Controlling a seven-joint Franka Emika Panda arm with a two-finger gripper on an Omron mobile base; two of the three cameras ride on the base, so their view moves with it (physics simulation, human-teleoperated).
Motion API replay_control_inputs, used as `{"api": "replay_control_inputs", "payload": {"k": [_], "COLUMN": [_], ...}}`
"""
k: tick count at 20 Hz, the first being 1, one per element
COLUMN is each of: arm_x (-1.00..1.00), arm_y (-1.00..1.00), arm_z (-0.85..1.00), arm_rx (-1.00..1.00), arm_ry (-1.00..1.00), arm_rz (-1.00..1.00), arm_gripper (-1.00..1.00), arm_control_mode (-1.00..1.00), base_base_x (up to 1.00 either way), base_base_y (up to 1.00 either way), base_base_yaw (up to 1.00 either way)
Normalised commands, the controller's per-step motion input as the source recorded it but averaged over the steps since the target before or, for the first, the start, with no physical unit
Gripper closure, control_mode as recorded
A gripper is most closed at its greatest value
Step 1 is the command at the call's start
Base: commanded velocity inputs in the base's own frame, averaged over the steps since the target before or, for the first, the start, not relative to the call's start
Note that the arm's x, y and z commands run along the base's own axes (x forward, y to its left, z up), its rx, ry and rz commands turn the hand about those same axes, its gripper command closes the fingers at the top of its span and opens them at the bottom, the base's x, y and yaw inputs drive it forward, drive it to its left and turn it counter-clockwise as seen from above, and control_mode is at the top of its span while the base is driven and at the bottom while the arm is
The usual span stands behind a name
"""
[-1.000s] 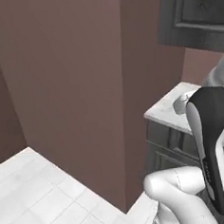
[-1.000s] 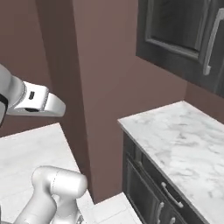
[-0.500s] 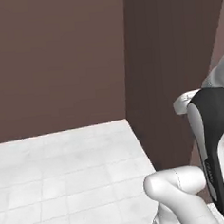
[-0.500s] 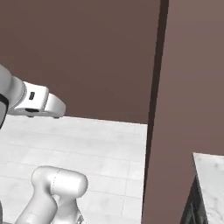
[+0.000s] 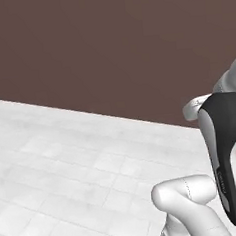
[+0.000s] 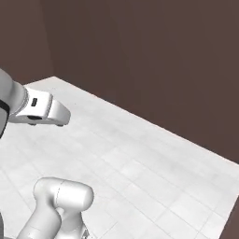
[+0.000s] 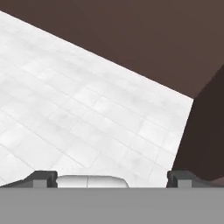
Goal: Grab the spray bottle from the cabinet, then place it next to the cutting board for sanitizing. Then grab the dish brush from the countertop next to the sink and place it next to the cutting board.
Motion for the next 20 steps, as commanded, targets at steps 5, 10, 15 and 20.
{"api": "replay_control_inputs", "payload": {"k": [5,10,15,20], "arm_x": [0.00,0.00,0.00,0.00], "arm_y": [0.00,0.00,0.00,0.00], "arm_z": [0.00,0.00,0.00,0.00], "arm_rx": [0.00,0.00,0.00,0.00], "arm_ry": [0.00,0.00,0.00,0.00], "arm_rz": [0.00,0.00,0.00,0.00], "arm_gripper": [-1.00,-1.00,-1.00,-1.00], "arm_control_mode": [1.00,1.00,1.00,1.00], "base_base_x": [0.00,0.00,0.12,0.67], "base_base_y": [0.01,0.00,0.00,-0.09], "base_base_yaw": [0.99,1.00,1.00,0.89]}}
